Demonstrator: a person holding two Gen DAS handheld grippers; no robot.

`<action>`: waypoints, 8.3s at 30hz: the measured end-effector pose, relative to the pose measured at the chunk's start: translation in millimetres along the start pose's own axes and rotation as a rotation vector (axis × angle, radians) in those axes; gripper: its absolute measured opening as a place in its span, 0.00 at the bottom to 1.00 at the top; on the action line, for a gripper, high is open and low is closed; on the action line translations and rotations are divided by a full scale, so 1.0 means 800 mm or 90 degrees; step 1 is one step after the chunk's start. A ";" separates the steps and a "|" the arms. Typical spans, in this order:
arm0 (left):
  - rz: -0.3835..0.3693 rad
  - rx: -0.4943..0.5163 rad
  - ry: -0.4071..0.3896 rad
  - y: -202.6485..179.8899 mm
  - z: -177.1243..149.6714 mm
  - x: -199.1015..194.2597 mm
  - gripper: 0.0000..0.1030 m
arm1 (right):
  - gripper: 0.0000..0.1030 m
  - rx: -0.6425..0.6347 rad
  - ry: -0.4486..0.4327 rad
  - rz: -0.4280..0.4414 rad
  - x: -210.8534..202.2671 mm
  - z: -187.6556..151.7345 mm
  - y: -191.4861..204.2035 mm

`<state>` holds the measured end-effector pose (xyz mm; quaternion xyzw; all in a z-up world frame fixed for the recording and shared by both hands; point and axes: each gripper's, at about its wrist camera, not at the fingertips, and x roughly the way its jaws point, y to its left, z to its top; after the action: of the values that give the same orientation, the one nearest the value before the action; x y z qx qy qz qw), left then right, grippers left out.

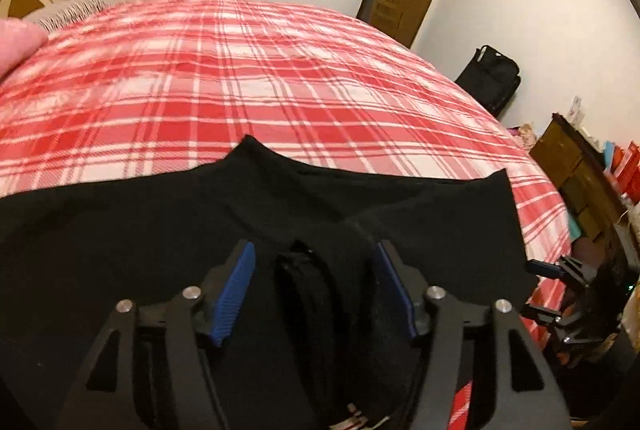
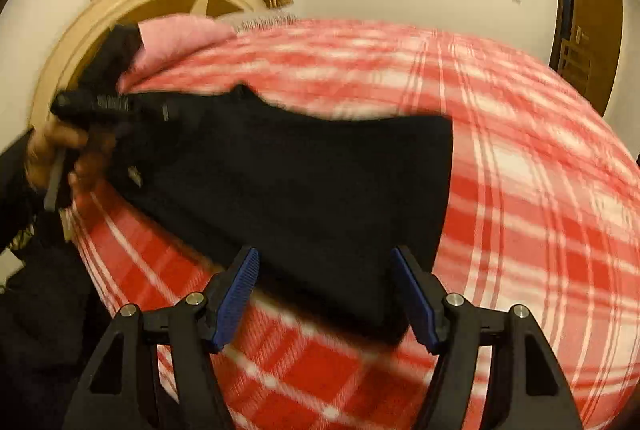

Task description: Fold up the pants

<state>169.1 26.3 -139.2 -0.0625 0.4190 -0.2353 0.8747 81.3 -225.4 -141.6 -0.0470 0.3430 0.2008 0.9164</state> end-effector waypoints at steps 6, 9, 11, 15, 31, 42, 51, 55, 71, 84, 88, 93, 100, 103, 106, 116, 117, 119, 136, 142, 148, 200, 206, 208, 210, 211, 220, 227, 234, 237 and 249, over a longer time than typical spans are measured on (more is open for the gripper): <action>-0.088 -0.052 0.050 -0.004 0.000 0.022 0.66 | 0.67 0.034 -0.029 0.007 0.013 0.029 -0.011; -0.094 -0.059 -0.041 -0.003 0.006 -0.003 0.56 | 0.67 0.061 -0.026 0.007 0.019 0.028 -0.022; -0.100 -0.048 -0.114 -0.003 0.006 -0.027 0.56 | 0.67 0.072 -0.022 0.005 0.023 0.028 -0.027; -0.058 -0.057 -0.138 0.013 0.004 -0.040 0.69 | 0.67 0.074 -0.021 0.014 0.036 0.044 -0.033; 0.127 0.091 0.004 -0.039 -0.020 0.028 0.81 | 0.68 0.163 0.028 0.031 0.041 0.042 -0.066; 0.134 0.124 -0.013 -0.042 -0.055 0.012 0.85 | 0.69 0.003 0.091 0.015 0.027 0.002 0.023; 0.133 0.073 -0.065 -0.017 -0.051 -0.038 0.92 | 0.70 -0.091 0.049 0.079 0.081 0.061 0.128; 0.221 0.080 -0.064 0.012 -0.050 -0.064 0.92 | 0.70 -0.088 0.050 0.110 0.110 0.069 0.155; 0.355 -0.003 -0.047 0.132 -0.060 -0.108 0.96 | 0.79 -0.147 0.074 0.090 0.122 0.046 0.193; 0.388 -0.099 -0.078 0.232 -0.091 -0.161 0.96 | 0.79 -0.132 0.007 0.102 0.083 0.047 0.186; 0.259 -0.213 -0.098 0.272 -0.103 -0.164 0.96 | 0.79 -0.133 0.003 0.101 0.079 0.044 0.186; 0.222 -0.229 -0.117 0.279 -0.101 -0.155 0.92 | 0.79 -0.125 -0.007 0.104 0.073 0.041 0.184; 0.209 -0.179 -0.088 0.257 -0.095 -0.146 0.76 | 0.79 -0.119 -0.017 0.103 0.068 0.040 0.181; 0.188 -0.188 -0.088 0.262 -0.095 -0.147 0.63 | 0.79 -0.113 -0.027 0.101 0.064 0.042 0.178; 0.147 -0.189 -0.090 0.262 -0.092 -0.153 0.33 | 0.79 -0.104 -0.035 0.097 0.060 0.044 0.171; 0.101 -0.196 -0.163 0.233 -0.078 -0.189 0.23 | 0.79 -0.032 -0.066 0.080 0.041 0.054 0.132; 0.098 -0.191 -0.170 0.227 -0.074 -0.193 0.23 | 0.79 -0.025 -0.067 0.076 0.039 0.054 0.128; 0.088 -0.176 -0.188 0.212 -0.063 -0.202 0.23 | 0.79 -0.010 -0.069 0.067 0.034 0.055 0.118; -0.062 0.097 -0.187 -0.034 0.047 -0.177 0.22 | 0.79 0.175 -0.091 -0.044 -0.029 0.029 -0.041; -0.069 0.196 -0.108 -0.125 0.046 -0.093 0.22 | 0.79 0.308 -0.071 -0.006 -0.013 0.009 -0.100; -0.034 0.264 -0.013 -0.187 0.014 0.012 0.22 | 0.79 0.346 -0.063 0.038 -0.001 -0.001 -0.113; 0.168 0.079 -0.043 -0.048 -0.025 0.003 0.92 | 0.52 0.144 0.050 -0.011 0.049 0.025 -0.023; 0.167 0.075 -0.027 -0.041 -0.034 0.010 0.98 | 0.53 0.088 0.036 0.023 0.035 0.063 0.007; 0.169 0.073 -0.025 -0.041 -0.034 0.009 0.98 | 0.53 0.052 0.030 0.013 0.044 0.081 0.025; 0.169 0.072 -0.024 -0.042 -0.034 0.009 0.98 | 0.53 0.038 0.040 0.010 0.057 0.087 0.032; 0.170 0.073 -0.022 -0.042 -0.033 0.010 0.98 | 0.53 0.035 0.048 0.007 0.060 0.087 0.034; 0.222 0.109 -0.014 -0.020 0.016 0.015 1.00 | 0.54 -0.040 0.076 -0.120 0.045 0.025 0.039; 0.203 0.085 -0.002 0.000 0.027 0.046 1.00 | 0.56 -0.010 0.045 -0.116 0.034 -0.009 0.025; 0.206 0.088 -0.002 -0.003 0.027 0.051 1.00 | 0.56 -0.014 0.028 -0.126 0.035 -0.011 0.029; 0.205 0.081 -0.002 -0.003 0.026 0.046 1.00 | 0.56 -0.016 0.022 -0.124 0.035 -0.013 0.028; 0.155 0.061 -0.010 -0.019 -0.023 -0.003 1.00 | 0.72 0.096 0.014 -0.066 0.017 -0.020 -0.006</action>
<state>148.5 15.5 -144.9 0.0286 0.4047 -0.1463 0.9022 82.7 -229.0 -162.7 0.0021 0.3642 0.1259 0.9228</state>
